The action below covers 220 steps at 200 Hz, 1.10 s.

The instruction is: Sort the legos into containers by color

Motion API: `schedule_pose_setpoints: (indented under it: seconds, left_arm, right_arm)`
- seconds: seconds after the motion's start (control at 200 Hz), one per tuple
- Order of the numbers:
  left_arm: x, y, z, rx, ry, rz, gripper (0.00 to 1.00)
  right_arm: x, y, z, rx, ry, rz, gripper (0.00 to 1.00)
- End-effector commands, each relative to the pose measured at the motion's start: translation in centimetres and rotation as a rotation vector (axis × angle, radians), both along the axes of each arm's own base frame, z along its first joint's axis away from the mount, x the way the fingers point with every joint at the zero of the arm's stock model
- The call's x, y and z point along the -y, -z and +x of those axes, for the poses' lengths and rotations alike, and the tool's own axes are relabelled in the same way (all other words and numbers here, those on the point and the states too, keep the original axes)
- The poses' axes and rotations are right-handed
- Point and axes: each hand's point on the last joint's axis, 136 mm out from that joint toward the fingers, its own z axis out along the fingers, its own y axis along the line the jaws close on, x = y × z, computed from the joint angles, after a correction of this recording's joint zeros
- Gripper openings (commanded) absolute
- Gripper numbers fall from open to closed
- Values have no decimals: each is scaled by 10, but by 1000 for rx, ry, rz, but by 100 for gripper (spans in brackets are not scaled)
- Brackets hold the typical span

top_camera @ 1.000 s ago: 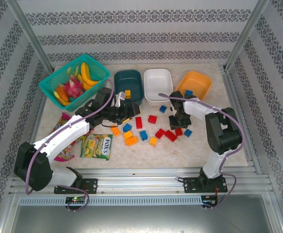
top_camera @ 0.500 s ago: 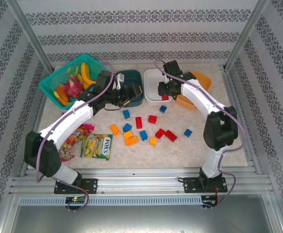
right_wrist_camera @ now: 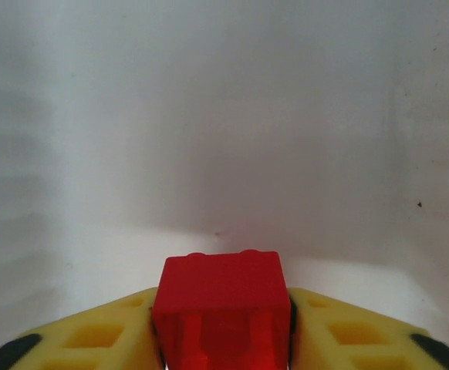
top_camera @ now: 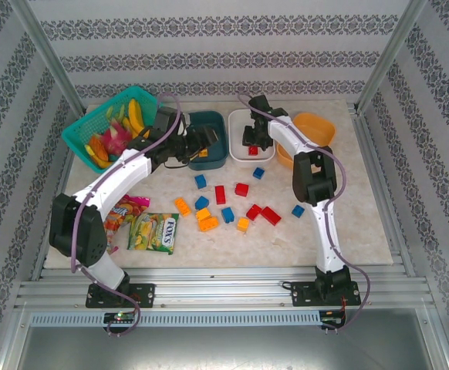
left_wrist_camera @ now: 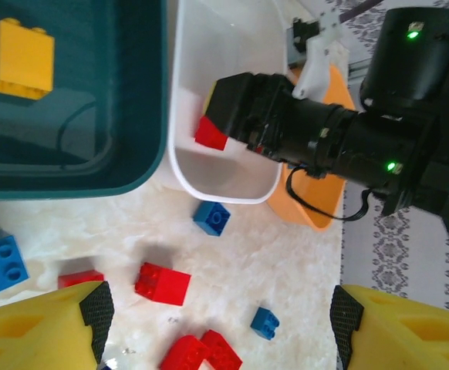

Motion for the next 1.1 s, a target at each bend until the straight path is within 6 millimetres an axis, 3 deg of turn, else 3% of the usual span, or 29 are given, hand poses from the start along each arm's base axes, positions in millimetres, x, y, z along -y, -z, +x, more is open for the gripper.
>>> schedule_pose_setpoints:
  seconds: [0.0, 0.1, 0.25, 0.265, 0.28, 0.375, 0.455, 0.59, 0.784, 0.939, 1.094]
  left_arm:
    - [-27, 11, -24, -77, -65, 87, 76]
    - [-51, 33, -51, -206, -145, 166, 73]
    - [-77, 68, -88, -368, -265, 217, 70]
    - [-78, 72, -91, -384, -275, 222, 70]
    - [-80, 76, -94, -399, -285, 227, 69]
    - [-84, 101, -105, -499, -307, 260, 68]
    - [-80, 118, -107, -566, -284, 286, 67]
    - [-84, 141, -108, -643, -263, 382, 63]
    - [-91, 164, -111, -685, -291, 431, 62]
    - [-86, 174, -103, -674, -298, 413, 62]
    - [-85, 183, -96, -685, -285, 439, 58]
  right_arm:
    - [-9, -22, 1, 0, -8, 43, 50]
    - [-17, -59, 4, 67, -29, 73, 59]
    - [-41, -142, -13, 237, -106, 151, 62]
    - [-46, -157, -19, 268, -121, 173, 62]
    - [-51, -157, -22, 275, -136, 192, 62]
    - [-85, -203, -62, 429, -256, 358, 62]
    - [-106, -220, -104, 509, -338, 510, 64]
    - [-114, -218, -174, 542, -403, 703, 67]
    - [-109, -193, -252, 444, -453, 716, 70]
    - [-101, -178, -279, 404, -457, 688, 70]
    - [-99, -171, -288, 373, -456, 683, 70]
